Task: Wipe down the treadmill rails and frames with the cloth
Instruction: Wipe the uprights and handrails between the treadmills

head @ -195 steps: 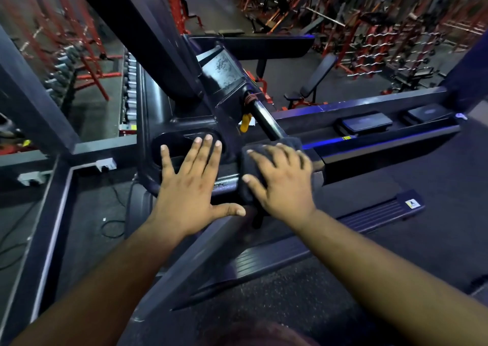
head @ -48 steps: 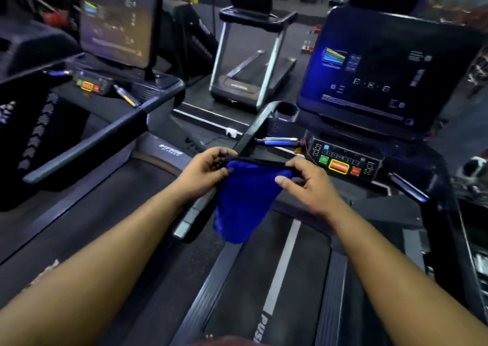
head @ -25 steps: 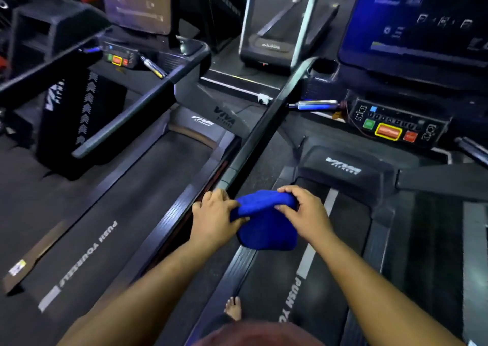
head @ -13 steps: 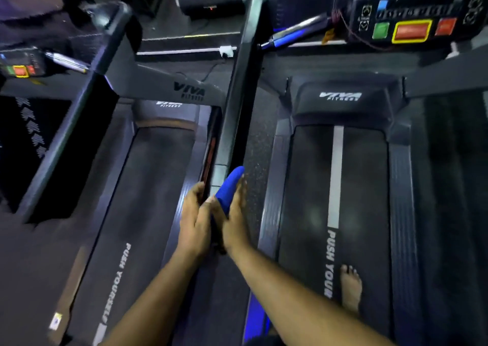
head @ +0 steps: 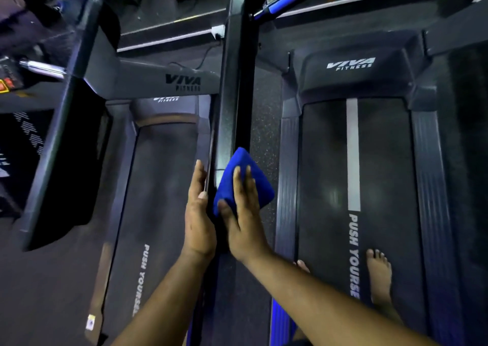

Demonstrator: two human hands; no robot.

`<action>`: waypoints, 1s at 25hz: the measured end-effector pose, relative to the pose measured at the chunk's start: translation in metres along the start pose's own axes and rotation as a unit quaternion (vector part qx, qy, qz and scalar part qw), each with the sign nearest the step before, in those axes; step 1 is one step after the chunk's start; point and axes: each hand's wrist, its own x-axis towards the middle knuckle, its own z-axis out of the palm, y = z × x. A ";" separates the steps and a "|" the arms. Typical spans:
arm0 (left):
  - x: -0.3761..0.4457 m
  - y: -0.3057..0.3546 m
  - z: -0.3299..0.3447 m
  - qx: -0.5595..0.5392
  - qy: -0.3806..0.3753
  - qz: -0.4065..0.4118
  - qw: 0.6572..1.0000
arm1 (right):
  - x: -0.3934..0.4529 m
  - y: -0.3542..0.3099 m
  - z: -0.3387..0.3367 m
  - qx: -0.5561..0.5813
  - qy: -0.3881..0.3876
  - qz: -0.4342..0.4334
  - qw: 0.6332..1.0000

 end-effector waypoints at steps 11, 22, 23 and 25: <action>0.006 -0.001 0.004 0.121 0.005 0.072 0.990 | 0.059 -0.013 -0.016 -0.152 0.024 -0.161 0.975; 0.011 -0.009 0.005 0.198 -0.030 0.095 0.975 | 0.033 0.014 -0.001 0.178 0.060 0.035 0.982; 0.012 -0.009 0.005 0.208 -0.036 0.094 0.973 | 0.042 0.021 0.000 0.204 0.059 0.042 0.976; 0.013 -0.010 0.004 0.246 -0.045 0.093 0.964 | 0.084 0.030 -0.006 0.232 0.056 0.133 0.962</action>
